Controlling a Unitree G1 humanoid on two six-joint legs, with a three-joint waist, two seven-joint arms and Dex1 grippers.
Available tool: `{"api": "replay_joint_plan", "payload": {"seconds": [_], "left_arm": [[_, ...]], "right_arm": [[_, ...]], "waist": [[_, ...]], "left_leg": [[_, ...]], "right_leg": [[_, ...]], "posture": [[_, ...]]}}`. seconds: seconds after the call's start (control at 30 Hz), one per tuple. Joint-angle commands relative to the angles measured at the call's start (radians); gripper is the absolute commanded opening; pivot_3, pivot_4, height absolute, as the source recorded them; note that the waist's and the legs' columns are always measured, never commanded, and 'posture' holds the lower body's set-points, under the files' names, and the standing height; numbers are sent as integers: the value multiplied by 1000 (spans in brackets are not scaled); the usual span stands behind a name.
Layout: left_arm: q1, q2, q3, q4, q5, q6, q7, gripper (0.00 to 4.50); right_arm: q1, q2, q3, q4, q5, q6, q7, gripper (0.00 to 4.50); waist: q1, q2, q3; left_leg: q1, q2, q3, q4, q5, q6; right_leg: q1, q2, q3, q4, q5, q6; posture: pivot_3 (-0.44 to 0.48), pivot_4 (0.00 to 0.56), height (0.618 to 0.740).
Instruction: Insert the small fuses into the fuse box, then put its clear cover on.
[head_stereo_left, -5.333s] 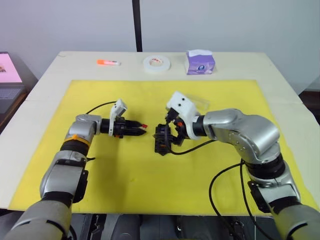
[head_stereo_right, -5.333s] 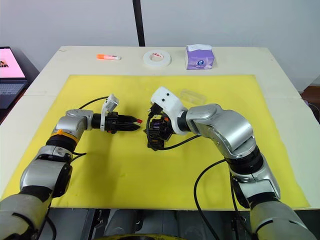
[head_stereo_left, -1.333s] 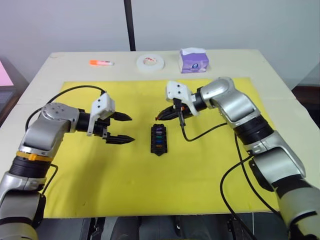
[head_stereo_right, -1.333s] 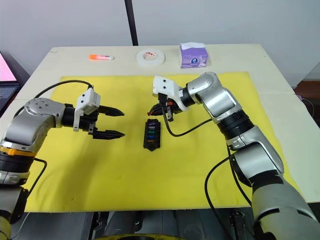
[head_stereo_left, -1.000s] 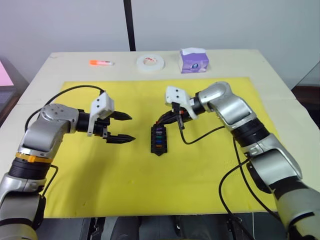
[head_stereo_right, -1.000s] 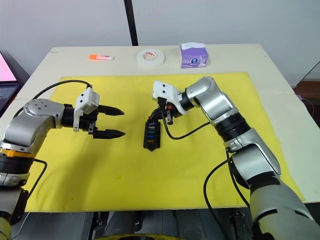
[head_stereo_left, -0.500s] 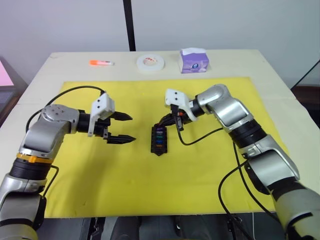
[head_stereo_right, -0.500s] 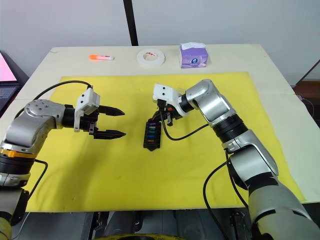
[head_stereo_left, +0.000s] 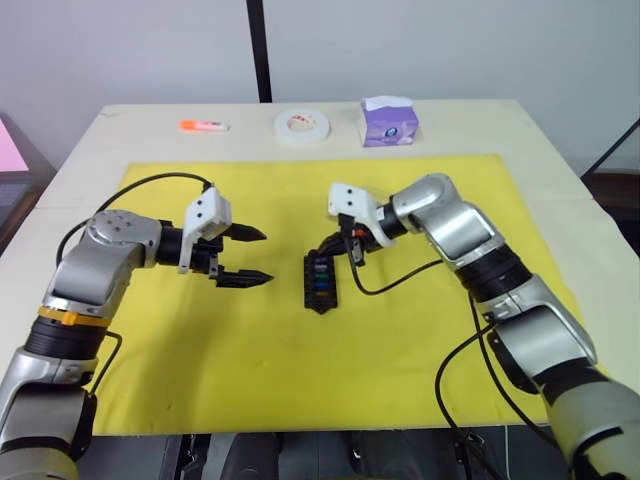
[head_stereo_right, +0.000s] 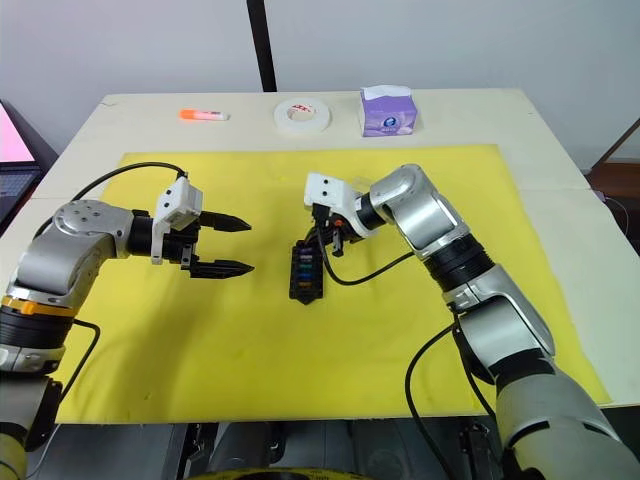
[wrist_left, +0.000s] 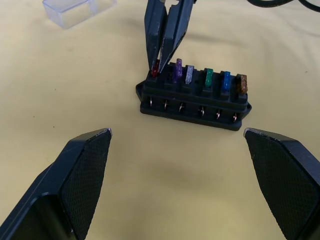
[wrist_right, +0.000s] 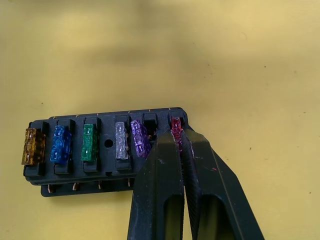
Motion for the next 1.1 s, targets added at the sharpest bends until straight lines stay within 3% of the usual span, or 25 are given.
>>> {"api": "replay_joint_plan", "payload": {"seconds": [0.03, 0.9, 0.93, 1.03, 1.1], "left_arm": [[-5, 2, 10, -18, 1, -12, 1, 4460], [-15, -5, 13, 6, 12, -25, -3, 4460], [-15, -5, 13, 6, 12, -24, -3, 4500], [-14, -6, 14, 7, 11, -24, -2, 4500], [-14, -6, 15, 10, 11, -25, -1, 4500]], "right_arm": [[13, -2, 9, -19, -12, 14, 4, 0], [7, -14, -24, -68, 15, 27, 7, 0], [7, -13, -25, -68, 16, 29, 4, 535], [7, -10, -30, -70, 19, 33, -1, 1396], [4, -11, -33, -70, 20, 34, -1, 1396]], "waist": [[0, 0, 0], [0, 0, 0], [0, 0, 0], [0, 0, 0], [0, 0, 0]], "left_leg": [[0, 0, 0, 0, 0, 0], [0, 0, 0, 1, 0, 0], [0, 0, 0, 1, 0, 0], [0, 0, 0, 1, 0, 0], [0, 0, 0, 1, 0, 0]], "right_leg": [[0, 0, 0, 0, 0, 0], [0, 0, 0, 1, 0, 0], [0, 0, 0, 1, 0, 0], [0, 0, 0, 1, 0, 0], [0, 0, 0, 1, 0, 0]], "posture": [[0, 150, 740], [0, 150, 740], [0, 150, 740], [0, 150, 740], [0, 150, 740]]}}
